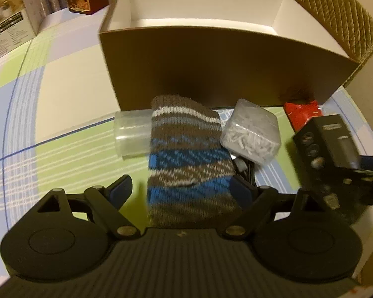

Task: Organize objects
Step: 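Grasp the striped knit sock with the left tool while the right tool grasps the black FLYCO box, then lift the sock and FLYCO box into the cardboard box and release both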

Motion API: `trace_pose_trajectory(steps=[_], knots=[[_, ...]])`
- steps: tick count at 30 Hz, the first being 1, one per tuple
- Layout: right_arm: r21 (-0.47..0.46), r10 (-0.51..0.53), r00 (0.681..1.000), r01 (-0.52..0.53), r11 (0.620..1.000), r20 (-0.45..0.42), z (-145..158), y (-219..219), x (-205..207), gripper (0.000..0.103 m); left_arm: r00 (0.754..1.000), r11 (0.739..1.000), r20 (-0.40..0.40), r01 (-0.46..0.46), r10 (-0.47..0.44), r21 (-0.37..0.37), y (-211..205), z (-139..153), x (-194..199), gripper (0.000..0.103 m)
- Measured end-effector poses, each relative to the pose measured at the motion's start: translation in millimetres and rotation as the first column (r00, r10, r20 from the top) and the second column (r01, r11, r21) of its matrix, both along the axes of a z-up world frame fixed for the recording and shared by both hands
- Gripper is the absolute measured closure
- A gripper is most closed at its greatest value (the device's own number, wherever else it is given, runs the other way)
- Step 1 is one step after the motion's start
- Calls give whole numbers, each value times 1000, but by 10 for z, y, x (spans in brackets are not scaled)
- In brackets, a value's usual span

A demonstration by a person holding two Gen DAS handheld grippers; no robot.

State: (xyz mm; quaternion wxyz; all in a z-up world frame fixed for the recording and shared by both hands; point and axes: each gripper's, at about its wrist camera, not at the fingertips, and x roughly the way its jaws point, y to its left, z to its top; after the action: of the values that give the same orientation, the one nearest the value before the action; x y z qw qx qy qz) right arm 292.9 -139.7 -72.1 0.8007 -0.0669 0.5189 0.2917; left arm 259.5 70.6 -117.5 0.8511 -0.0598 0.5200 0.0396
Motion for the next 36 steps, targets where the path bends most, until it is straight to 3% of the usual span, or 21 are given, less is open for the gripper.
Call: trace_pose_trajectory(steps=[5, 9, 15, 28, 36], knots=[[29, -23, 1000, 23, 999, -13, 68, -83, 2, 28, 999, 999, 5, 34, -34, 22, -45, -92, 138, 26], [41, -35, 999, 35, 999, -10, 114, -155, -7, 28, 998, 997, 21, 64, -64, 40, -101, -114, 173, 54], [71, -34, 999, 34, 997, -6, 192, -246, -27, 28, 991, 993, 92, 96, -102, 63, -129, 22, 52, 87], [110, -19, 1000, 18, 994, 9, 320, -347, -65, 28, 989, 1000, 150, -8, 8, 1, 199, 520, -459, 89], [150, 5, 999, -11, 989, 40, 507, -349, -60, 28, 972, 998, 230, -58, 53, 14, 309, 963, -643, 89]])
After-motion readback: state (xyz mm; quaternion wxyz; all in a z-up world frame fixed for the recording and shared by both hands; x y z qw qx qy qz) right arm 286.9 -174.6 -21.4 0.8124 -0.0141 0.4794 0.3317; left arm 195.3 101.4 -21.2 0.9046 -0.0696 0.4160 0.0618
